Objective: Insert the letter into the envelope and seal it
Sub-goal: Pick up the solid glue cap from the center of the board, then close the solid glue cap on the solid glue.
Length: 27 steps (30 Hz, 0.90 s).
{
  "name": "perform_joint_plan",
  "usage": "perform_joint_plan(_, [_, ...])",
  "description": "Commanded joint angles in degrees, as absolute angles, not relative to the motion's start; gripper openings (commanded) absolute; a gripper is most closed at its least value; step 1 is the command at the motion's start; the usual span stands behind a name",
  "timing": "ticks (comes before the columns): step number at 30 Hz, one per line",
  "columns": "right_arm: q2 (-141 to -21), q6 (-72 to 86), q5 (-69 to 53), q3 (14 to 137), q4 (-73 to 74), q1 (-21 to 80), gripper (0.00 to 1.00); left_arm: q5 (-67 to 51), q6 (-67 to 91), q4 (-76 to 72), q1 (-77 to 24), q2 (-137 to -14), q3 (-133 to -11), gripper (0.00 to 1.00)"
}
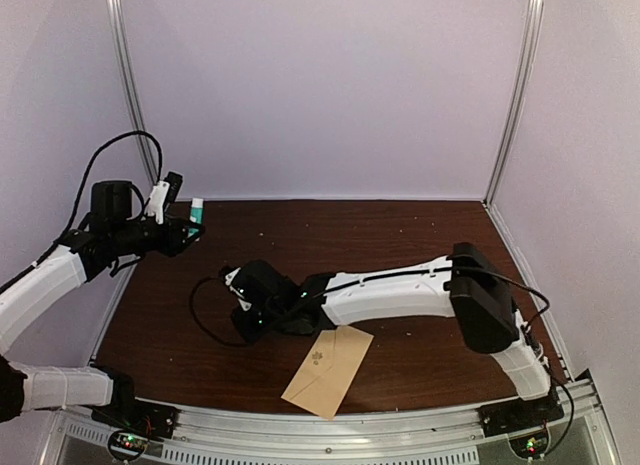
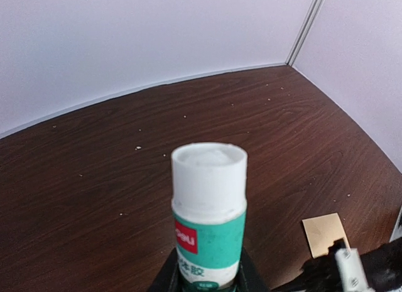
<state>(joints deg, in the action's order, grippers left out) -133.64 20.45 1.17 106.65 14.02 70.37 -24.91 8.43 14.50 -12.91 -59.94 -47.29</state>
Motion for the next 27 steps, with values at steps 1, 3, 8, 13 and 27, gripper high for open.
perform_joint_plan(1, [-114.41,25.14,0.15,92.75,4.7,68.08,0.0,-31.66,7.7,9.34,-13.84,-56.53,-46.2,0.02])
perform_joint_plan(3, [-106.32,26.8,0.15,83.67,3.18,66.98,0.0,-32.72,10.33,7.81,-15.78,-55.28,-45.5,0.01])
perform_joint_plan(8, [-87.36,31.51,-1.85,68.51,1.38,63.45,0.0,-28.26,17.25,4.77,-27.72,-52.56,-44.43,0.01])
perform_joint_plan(13, [-72.39,35.4,-8.16,58.92,-4.3,59.03,0.01,-23.27,23.46,1.69,-42.68,-54.42,-46.56,0.0])
perform_joint_plan(27, [-63.79,37.81,-26.19,54.45,-13.81,56.77,0.01,-18.39,25.13,0.38,-61.11,-70.74,-58.71,0.0])
